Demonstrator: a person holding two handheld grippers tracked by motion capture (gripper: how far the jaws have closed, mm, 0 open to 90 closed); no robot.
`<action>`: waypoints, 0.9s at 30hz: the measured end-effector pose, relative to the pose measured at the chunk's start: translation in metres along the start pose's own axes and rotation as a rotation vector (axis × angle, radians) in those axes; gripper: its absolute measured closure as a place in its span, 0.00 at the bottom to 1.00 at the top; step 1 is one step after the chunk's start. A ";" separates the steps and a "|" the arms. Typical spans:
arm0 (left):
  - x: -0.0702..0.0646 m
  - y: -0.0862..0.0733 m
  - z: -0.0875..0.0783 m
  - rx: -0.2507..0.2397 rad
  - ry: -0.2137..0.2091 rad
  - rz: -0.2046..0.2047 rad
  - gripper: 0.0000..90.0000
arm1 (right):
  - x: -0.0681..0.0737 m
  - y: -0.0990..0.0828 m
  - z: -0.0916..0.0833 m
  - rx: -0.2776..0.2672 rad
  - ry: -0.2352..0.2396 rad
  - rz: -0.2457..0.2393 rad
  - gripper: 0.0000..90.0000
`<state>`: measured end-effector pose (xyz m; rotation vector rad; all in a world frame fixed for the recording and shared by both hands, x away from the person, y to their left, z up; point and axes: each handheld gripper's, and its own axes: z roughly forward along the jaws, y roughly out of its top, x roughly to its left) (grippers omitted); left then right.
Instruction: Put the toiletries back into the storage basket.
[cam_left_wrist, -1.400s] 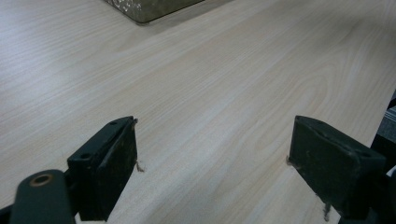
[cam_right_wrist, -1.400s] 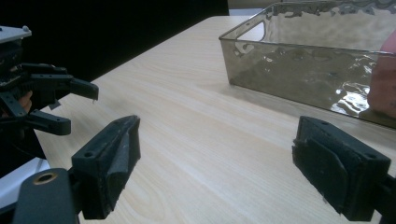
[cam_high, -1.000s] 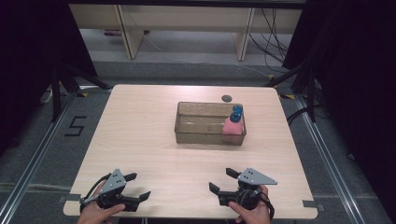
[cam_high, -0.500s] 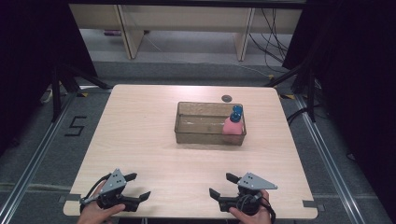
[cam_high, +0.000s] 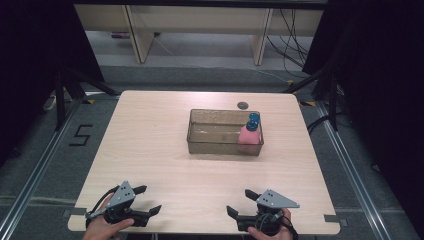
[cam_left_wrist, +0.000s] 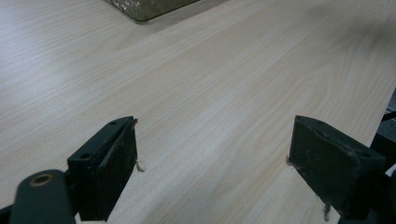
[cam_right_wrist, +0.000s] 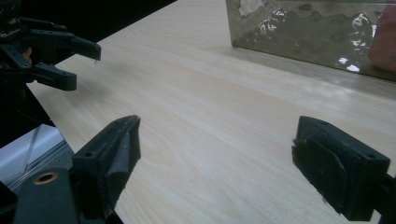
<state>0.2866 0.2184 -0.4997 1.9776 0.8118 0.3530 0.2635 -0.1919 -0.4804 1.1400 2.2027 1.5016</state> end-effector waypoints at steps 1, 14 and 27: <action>0.000 0.000 0.000 0.000 0.000 0.000 0.16 | 0.001 0.000 0.001 0.002 0.012 0.017 0.18; 0.000 0.000 0.000 0.009 0.006 0.009 0.16 | 0.002 -0.004 -0.004 0.016 0.001 0.005 0.18; 0.000 0.000 0.000 0.007 0.007 0.005 0.16 | 0.003 -0.005 -0.005 0.031 0.002 -0.006 0.18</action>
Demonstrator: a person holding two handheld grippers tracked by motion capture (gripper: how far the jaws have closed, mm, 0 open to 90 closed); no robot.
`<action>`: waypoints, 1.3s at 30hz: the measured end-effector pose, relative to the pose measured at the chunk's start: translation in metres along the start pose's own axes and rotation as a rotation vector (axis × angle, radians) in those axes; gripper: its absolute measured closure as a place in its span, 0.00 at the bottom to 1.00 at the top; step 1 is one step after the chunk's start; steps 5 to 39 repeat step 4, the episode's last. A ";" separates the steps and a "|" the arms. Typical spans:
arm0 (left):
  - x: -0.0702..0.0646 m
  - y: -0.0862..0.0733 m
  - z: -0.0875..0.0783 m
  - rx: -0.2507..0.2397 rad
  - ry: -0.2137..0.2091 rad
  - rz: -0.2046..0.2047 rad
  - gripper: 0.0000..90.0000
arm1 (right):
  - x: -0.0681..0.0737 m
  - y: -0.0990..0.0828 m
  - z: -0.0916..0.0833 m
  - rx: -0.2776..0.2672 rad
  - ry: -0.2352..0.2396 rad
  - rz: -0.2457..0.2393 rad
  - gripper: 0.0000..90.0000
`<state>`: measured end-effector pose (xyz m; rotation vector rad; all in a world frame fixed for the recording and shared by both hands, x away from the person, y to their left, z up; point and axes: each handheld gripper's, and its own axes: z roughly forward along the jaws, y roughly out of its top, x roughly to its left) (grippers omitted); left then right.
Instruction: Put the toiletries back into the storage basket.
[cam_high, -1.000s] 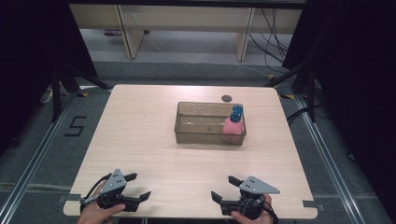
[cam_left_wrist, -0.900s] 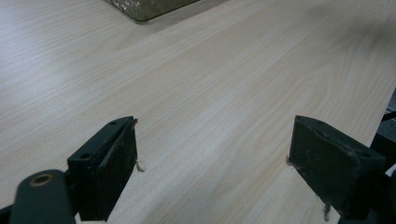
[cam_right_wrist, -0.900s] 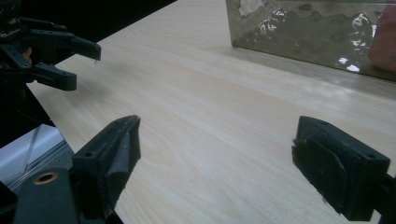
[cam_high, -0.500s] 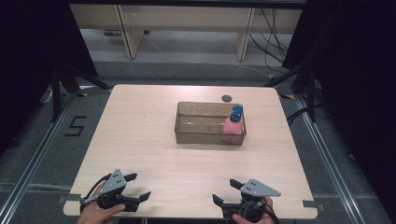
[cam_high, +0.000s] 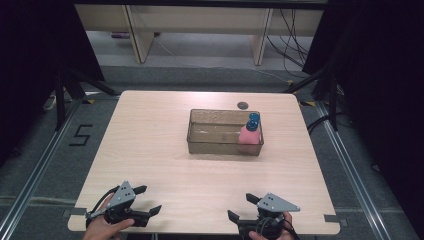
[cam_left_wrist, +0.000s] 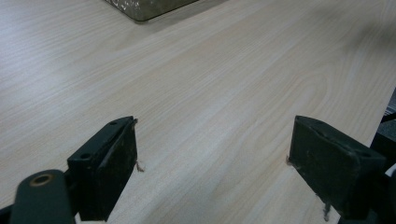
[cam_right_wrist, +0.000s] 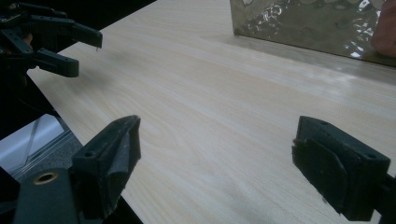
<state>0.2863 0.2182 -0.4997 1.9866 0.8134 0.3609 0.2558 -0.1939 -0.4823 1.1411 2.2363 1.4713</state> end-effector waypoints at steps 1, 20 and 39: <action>0.000 0.000 0.000 -0.001 0.000 0.000 0.16 | -0.001 0.000 0.000 -0.006 -0.009 -0.017 0.18; 0.001 0.000 0.001 -0.001 -0.004 0.001 0.16 | 0.000 0.000 0.000 -0.008 -0.009 -0.017 0.18; 0.001 0.000 0.001 -0.001 -0.004 0.001 0.16 | 0.000 0.000 0.000 -0.008 -0.009 -0.017 0.18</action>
